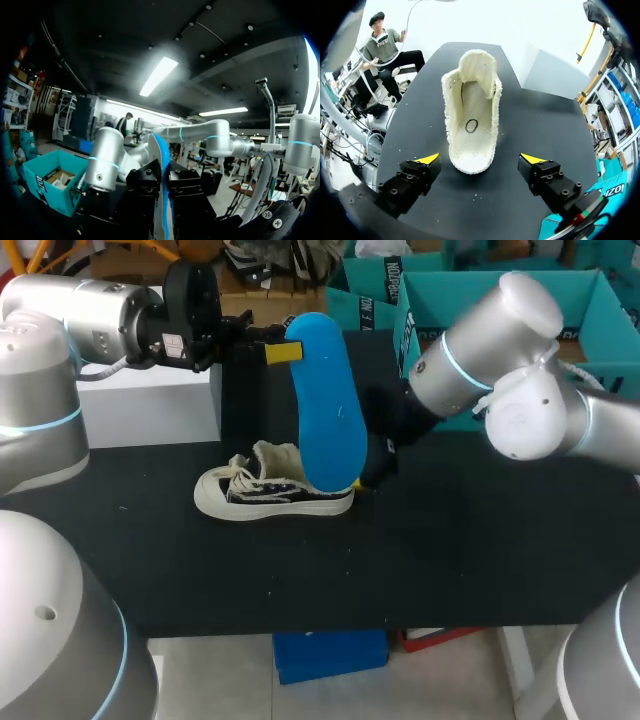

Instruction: Take the shoe out of the shoebox, open the shoe tongue, remove and reinsert the insole, then place the shoe into the shoebox

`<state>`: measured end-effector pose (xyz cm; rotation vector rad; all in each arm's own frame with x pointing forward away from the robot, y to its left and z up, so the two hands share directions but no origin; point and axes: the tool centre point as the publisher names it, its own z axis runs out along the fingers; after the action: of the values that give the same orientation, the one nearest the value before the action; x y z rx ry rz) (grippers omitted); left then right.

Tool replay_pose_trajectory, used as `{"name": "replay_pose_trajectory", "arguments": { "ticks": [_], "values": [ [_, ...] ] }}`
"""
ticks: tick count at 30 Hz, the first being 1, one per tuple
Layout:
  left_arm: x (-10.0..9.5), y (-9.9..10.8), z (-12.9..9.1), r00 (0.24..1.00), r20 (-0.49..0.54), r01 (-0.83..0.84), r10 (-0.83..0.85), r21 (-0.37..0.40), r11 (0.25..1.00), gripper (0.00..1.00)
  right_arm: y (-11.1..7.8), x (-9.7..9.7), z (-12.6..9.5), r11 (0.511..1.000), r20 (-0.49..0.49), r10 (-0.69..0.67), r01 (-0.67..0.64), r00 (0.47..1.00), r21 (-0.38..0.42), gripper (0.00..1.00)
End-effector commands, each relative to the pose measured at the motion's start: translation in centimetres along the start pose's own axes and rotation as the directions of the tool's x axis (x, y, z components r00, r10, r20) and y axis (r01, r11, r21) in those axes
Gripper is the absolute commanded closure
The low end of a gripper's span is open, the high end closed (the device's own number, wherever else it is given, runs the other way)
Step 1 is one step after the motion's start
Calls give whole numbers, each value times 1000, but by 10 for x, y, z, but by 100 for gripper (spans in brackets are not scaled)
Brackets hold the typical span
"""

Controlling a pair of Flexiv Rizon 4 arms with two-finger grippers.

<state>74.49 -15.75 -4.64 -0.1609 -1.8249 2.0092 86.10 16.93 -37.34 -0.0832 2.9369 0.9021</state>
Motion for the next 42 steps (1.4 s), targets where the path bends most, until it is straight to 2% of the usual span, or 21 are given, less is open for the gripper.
{"name": "replay_pose_trajectory", "arguments": {
  "ticks": [1,12,32,37,40,42],
  "values": [
    [0,1,1,1000,3,-2,2,1,1000,100,-7,3,5,984,6,1,0,1000,-177,0],
    [0,1,1,1000,3,-2,2,1,1000,100,-16,6,19,967,14,27,-23,1000,-255,0],
    [0,1,1,1000,3,-2,2,1,1000,100,-25,2,41,947,3,45,-42,999,-319,0],
    [0,1,1,1000,3,-2,2,1,1000,100,-26,1,39,953,-6,49,-49,999,-300,0],
    [0,1,1,1000,3,-2,2,1,1000,100,-25,-1,32,965,-12,50,-52,999,-256,0],
    [0,1,1,1000,3,-2,2,1,1000,100,-25,-4,27,979,-22,54,-57,998,-194,0]
  ]
}}
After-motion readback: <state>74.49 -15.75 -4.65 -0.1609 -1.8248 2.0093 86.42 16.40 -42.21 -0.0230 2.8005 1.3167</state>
